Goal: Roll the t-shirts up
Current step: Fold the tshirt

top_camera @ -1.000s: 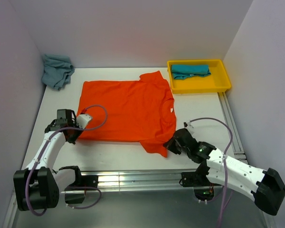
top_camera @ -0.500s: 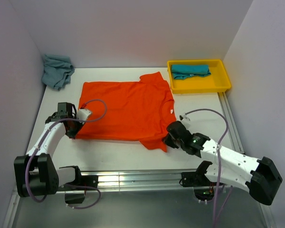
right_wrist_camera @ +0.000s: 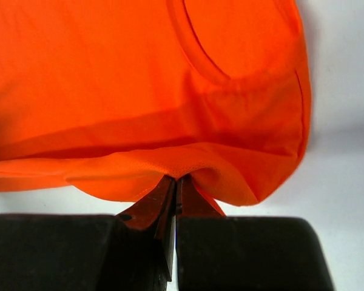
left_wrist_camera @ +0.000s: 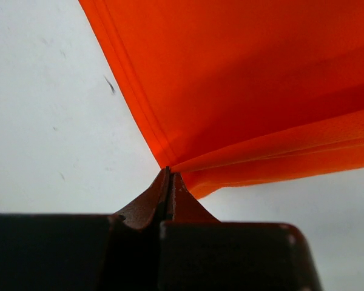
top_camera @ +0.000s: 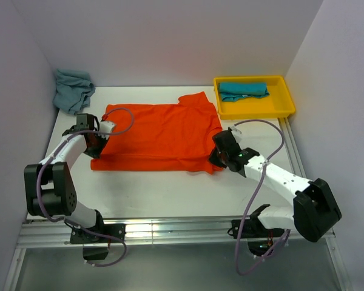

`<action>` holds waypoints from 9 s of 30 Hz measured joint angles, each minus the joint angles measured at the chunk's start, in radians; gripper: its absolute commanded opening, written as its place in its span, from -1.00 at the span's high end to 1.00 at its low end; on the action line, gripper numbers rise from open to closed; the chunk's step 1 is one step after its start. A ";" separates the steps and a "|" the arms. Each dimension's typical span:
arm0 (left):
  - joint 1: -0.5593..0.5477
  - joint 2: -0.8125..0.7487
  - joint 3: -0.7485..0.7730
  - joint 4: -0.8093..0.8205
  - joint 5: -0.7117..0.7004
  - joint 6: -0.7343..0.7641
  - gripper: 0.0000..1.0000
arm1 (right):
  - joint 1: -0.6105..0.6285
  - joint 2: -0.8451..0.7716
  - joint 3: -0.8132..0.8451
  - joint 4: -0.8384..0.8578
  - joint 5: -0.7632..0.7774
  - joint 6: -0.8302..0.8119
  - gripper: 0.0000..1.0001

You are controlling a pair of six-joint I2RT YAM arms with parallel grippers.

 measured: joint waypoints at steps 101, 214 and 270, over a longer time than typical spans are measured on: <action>-0.047 -0.071 0.073 -0.027 -0.056 -0.151 -0.04 | -0.061 0.039 -0.050 0.067 -0.071 -0.027 0.09; -0.049 0.058 0.117 -0.032 0.000 -0.139 -0.13 | -0.237 0.456 0.342 0.180 -0.111 -0.090 0.11; -0.049 0.064 0.117 -0.053 0.002 -0.138 -0.22 | -0.046 0.777 0.614 0.072 -0.071 -0.104 0.61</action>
